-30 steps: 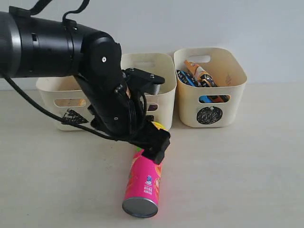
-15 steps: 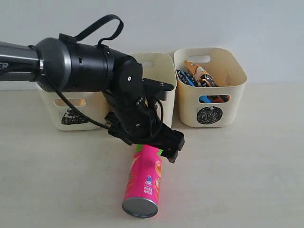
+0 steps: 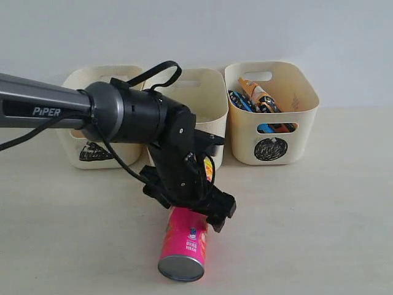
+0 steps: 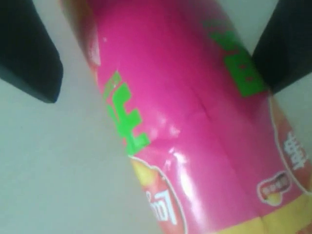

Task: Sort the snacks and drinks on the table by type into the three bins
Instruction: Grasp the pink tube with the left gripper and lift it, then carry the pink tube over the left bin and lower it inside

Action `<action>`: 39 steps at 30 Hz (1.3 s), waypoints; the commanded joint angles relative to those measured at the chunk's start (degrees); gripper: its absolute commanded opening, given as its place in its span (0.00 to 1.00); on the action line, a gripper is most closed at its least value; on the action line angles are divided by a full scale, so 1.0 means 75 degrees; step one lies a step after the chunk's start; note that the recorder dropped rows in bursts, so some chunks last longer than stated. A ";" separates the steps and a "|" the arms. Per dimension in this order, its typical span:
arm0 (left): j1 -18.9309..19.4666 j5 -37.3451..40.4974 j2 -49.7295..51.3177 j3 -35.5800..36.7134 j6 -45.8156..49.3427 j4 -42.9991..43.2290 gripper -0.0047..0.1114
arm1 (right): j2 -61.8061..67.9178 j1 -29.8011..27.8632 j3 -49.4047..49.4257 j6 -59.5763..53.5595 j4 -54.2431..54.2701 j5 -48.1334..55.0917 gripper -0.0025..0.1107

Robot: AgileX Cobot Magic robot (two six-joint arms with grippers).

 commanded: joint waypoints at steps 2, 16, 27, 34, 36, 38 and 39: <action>-0.0027 -0.0076 0.0022 -0.0063 -0.0097 0.0042 0.57 | -0.0041 -0.0036 0.0038 0.0000 -0.0071 -0.0073 0.02; -0.0146 0.0260 -0.0288 -0.0063 0.0670 -0.0078 0.08 | -0.0041 -0.0036 0.0038 0.0000 -0.0071 -0.0073 0.02; -0.0251 0.0891 -0.2024 -0.0049 0.1516 -0.0115 0.08 | -0.0041 -0.0036 0.0038 0.0000 -0.0071 -0.0073 0.02; 0.0047 0.1038 -0.3234 -0.0049 0.1698 0.0009 0.08 | -0.0041 -0.0036 0.0038 0.0000 -0.0071 -0.0073 0.02; 0.0344 0.0895 -0.3486 -0.0049 0.1698 0.0024 0.08 | -0.0041 -0.0036 0.0038 0.0000 -0.0071 -0.0073 0.02; 0.0753 0.0777 -0.3688 -0.0049 0.1698 0.0024 0.08 | -0.0041 -0.0036 0.0038 0.0000 -0.0071 -0.0073 0.02; 0.0971 0.0722 -0.3747 -0.0049 0.1698 0.0024 0.08 | -0.0041 -0.0036 0.0038 0.0000 -0.0071 -0.0073 0.02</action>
